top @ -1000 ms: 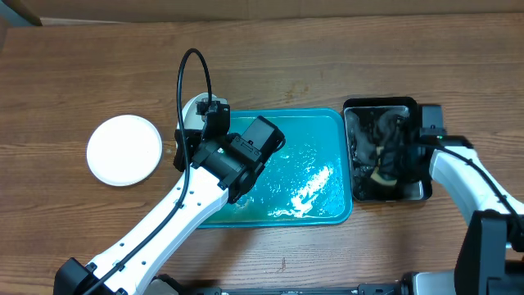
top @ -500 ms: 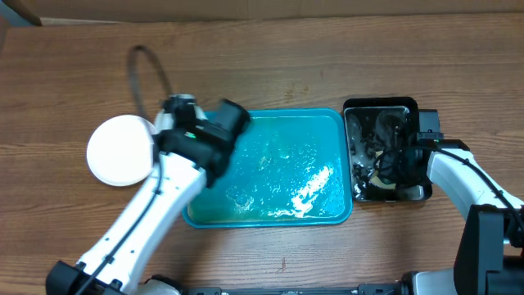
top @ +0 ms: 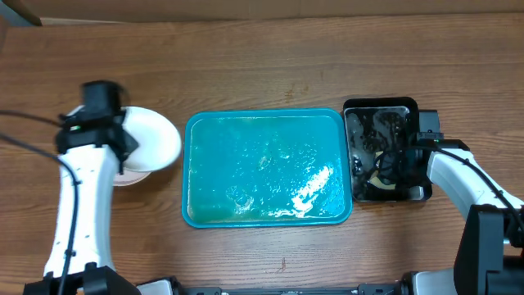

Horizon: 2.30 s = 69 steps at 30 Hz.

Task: Clean dirty plates on tray and stack at the side
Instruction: 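Lower the white plate onto the plate stack and open left gripper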

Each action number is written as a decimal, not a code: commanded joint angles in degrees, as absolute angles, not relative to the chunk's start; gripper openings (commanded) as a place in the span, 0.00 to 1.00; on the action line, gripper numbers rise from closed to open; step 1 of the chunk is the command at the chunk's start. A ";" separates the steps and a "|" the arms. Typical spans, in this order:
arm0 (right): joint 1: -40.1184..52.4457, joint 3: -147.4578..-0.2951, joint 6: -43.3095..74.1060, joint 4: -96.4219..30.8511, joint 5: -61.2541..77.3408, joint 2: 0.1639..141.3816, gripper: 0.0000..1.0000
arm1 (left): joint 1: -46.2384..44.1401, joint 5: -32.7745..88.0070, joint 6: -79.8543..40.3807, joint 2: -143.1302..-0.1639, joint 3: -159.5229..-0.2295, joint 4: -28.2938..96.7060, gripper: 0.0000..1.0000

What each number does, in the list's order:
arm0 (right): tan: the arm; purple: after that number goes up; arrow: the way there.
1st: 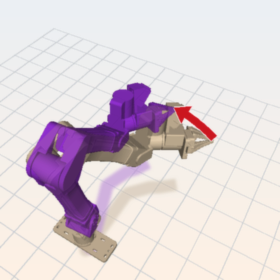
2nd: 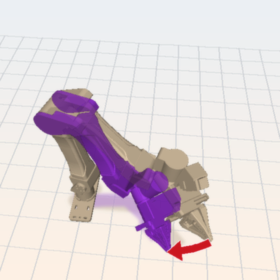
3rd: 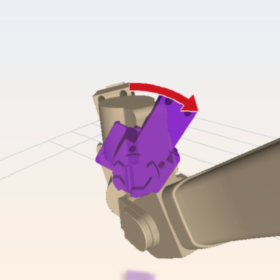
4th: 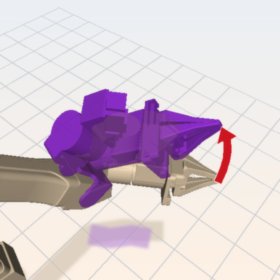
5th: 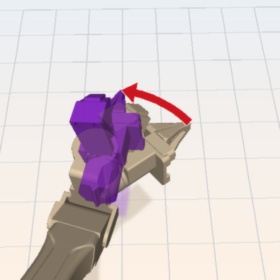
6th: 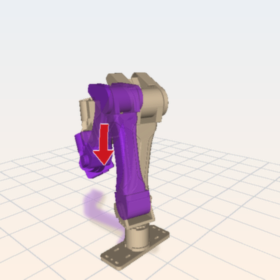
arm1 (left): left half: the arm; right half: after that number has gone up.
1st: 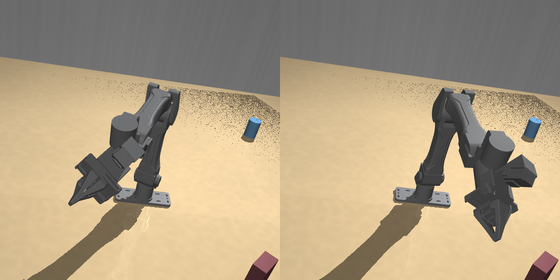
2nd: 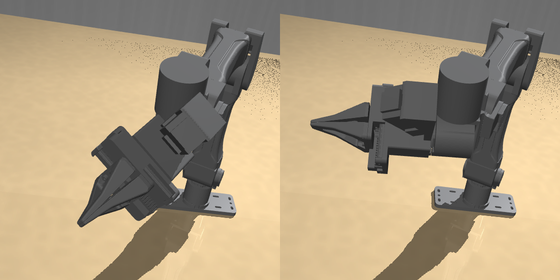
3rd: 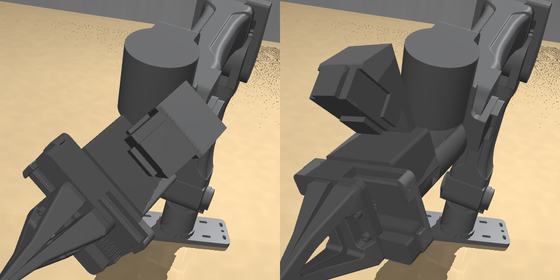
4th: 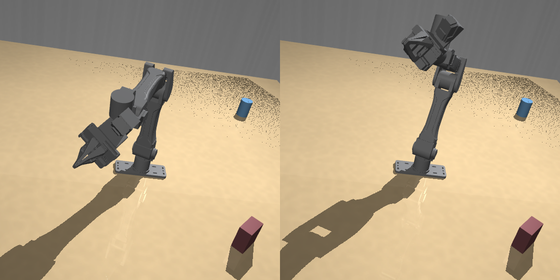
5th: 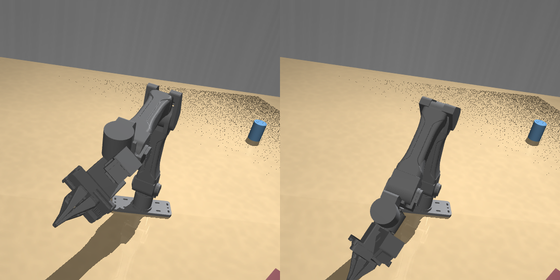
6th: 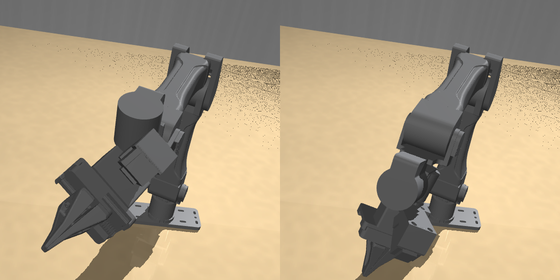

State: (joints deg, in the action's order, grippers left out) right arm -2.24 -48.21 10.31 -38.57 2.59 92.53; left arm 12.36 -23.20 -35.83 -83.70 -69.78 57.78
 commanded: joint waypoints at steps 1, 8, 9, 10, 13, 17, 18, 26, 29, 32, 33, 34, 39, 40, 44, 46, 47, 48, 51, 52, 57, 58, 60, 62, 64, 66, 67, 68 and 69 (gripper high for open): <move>-2.20 -46.28 10.48 -39.68 2.66 94.30 0.04 | 17.74 -15.86 -35.07 -85.17 -71.29 56.38 0.04; -2.20 -46.28 10.46 -39.68 2.66 94.30 0.04 | 24.49 -11.29 -32.51 -91.07 -71.29 53.34 0.04; -2.20 -46.28 10.48 -39.68 2.66 94.30 0.04 | 24.91 -10.44 -31.75 -91.79 -71.29 52.77 0.04; -2.20 -46.28 10.48 -39.68 2.66 94.30 0.04 | 25.26 -9.67 -31.18 -92.47 -71.29 52.23 0.04; -2.20 -46.28 10.46 -39.68 2.66 94.30 0.04 | 25.76 -7.53 -28.80 -93.95 -71.31 50.63 0.06; -2.20 -46.28 10.46 -39.68 2.63 94.30 0.04 | 25.91 -7.62 -28.62 -94.02 -71.33 50.09 0.27; -2.20 -46.28 10.46 -39.68 2.63 94.30 0.04 | 25.91 -7.62 -28.64 -94.00 -71.33 50.09 0.38; -2.20 -46.28 10.48 -39.44 2.66 94.30 0.04 | 25.85 -2.22 -26.98 -92.53 -71.33 51.57 0.82; -2.20 -46.28 10.48 -39.46 2.66 94.30 0.04 | 25.45 3.40 -26.30 -90.50 -71.33 52.05 0.83; -2.20 -46.28 10.46 -39.46 2.66 94.30 0.04 | 24.12 10.61 -23.99 -88.16 -71.33 52.29 0.83; -2.20 -46.28 10.46 -39.46 2.66 94.30 0.04 | 23.31 12.32 -23.35 -87.37 -71.33 52.60 0.84; -2.20 -46.28 10.46 -39.44 2.63 94.30 0.04 | 22.11 13.80 -22.22 -86.50 -71.33 53.12 0.83; -2.22 -46.68 10.44 -39.05 2.57 94.30 0.09 | 14.59 13.69 -19.40 -84.31 -71.33 56.51 0.84; -2.22 -47.13 10.41 -39.11 2.57 94.30 0.10 | 12.78 12.82 -19.40 -84.31 -71.33 57.32 0.84; -2.22 -50.11 10.44 -41.30 2.37 94.30 0.13 | 7.20 9.02 -19.25 -84.31 -71.31 60.10 0.84; -2.22 -52.14 10.37 -42.83 2.31 94.30 0.13 | 5.19 7.31 -19.25 -84.31 -71.31 61.54 0.84; -2.20 -53.15 10.22 -43.75 1.89 94.30 0.13 | 4.14 6.50 -19.25 -84.31 -71.31 62.39 0.84; -2.20 -54.15 9.98 -44.75 1.37 94.30 0.13 | 3.33 5.93 -19.25 -84.31 -71.31 62.96 0.85; -2.20 -57.06 9.89 -47.68 -0.03 94.30 0.13 | 1.39 5.34 -18.31 -84.31 -71.31 64.36 0.85; -2.20 -57.98 9.43 -48.47 -0.03 94.30 0.16 | 0.86 5.34 -17.72 -84.31 -71.31 64.73 0.85; -2.20 -61.19 8.88 -51.03 -0.21 94.28 0.25 | -0.03 5.32 -16.93 -84.31 -71.31 65.82 0.85; -2.20 -61.71 8.86 -51.62 -0.21 94.26 0.25 | -0.03 5.32 -16.88 -84.31 -71.31 65.98 0.85; -2.20 -62.65 8.47 -52.80 -0.14 94.26 0.26 | -0.03 5.39 -16.86 -84.31 -71.31 66.08 0.85; -2.20 -63.59 8.47 -54.43 -0.12 94.24 0.28 | -0.03 5.37 -16.16 -84.31 -71.31 66.15 0.86; -2.20 -64.53 8.49 -55.96 0.25 94.19 0.28 | -0.05 5.37 -15.03 -84.31 -71.31 66.13 0.89; -2.20 -65.82 8.47 -57.60 1.65 93.97 0.28 | -0.05 5.52 -14.15 -84.31 -71.31 66.08 0.90; -2.20 -66.48 8.45 -58.28 2.48 93.84 0.29 | -0.10 6.00 -13.41 -84.31 -71.31 65.98 0.90; -2.20 -67.16 8.45 -58.96 3.36 93.49 0.29 | -0.25 6.50 -12.49 -84.31 -71.31 65.80 0.90; -2.17 -67.96 8.43 -59.64 4.58 93.01 0.29 | -0.67 7.22 -10.98 -84.31 -71.31 65.54 0.91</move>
State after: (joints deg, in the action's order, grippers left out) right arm -2.24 -64.64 8.91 -58.94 1.69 94.17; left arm 0.05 6.00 -15.38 -84.99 -70.13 66.02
